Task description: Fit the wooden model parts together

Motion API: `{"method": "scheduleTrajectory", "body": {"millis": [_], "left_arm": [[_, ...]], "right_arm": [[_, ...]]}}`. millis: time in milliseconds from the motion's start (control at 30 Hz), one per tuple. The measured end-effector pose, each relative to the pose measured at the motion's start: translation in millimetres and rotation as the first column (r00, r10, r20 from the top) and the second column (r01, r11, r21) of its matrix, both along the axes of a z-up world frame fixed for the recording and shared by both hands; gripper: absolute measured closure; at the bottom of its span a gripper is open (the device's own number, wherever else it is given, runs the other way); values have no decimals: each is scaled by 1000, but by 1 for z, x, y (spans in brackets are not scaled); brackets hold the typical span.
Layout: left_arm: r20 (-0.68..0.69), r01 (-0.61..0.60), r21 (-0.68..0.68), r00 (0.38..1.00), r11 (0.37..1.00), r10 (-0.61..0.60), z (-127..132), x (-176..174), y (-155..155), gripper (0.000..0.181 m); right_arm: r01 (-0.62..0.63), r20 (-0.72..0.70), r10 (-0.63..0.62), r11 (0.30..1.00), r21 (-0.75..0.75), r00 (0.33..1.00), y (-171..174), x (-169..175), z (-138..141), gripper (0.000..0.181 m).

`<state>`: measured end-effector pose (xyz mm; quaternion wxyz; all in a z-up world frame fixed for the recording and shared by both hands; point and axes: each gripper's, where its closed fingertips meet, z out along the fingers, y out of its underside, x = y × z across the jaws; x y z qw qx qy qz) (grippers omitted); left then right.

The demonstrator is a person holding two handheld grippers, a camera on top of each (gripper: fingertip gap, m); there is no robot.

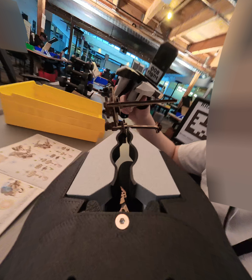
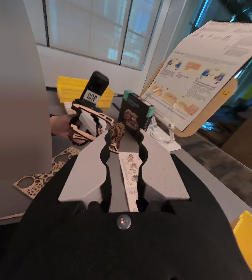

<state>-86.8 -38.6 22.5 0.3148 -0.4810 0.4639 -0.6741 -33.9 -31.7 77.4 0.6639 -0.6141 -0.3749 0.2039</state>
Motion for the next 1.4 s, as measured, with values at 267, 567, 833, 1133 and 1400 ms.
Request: {"method": "scheduleTrajectory", "body": {"millis": [267,567,833,1133,1400], "left_arm": [[-26,-81,-162,997,984,77,-14,-1,31,179],[-117,-190,-83,977,978,179,-39,4,46,179],[-156,-227,-84,965,970,212,-49,4,54,180],[-259,-313,-52,921,948,290,-68,8,63,179],[-387,-379,83,840,922,380,-96,11,67,179]], "right_arm": [[168,-96,-214,921,-351,972,-4,36,-94,151],[233,208,-130,747,-622,969,-35,12,-220,149],[239,231,-113,728,-642,966,-32,18,-225,145],[259,359,-37,761,-594,933,-33,22,-235,156],[301,467,-83,858,-416,881,-31,19,-223,170]]}}
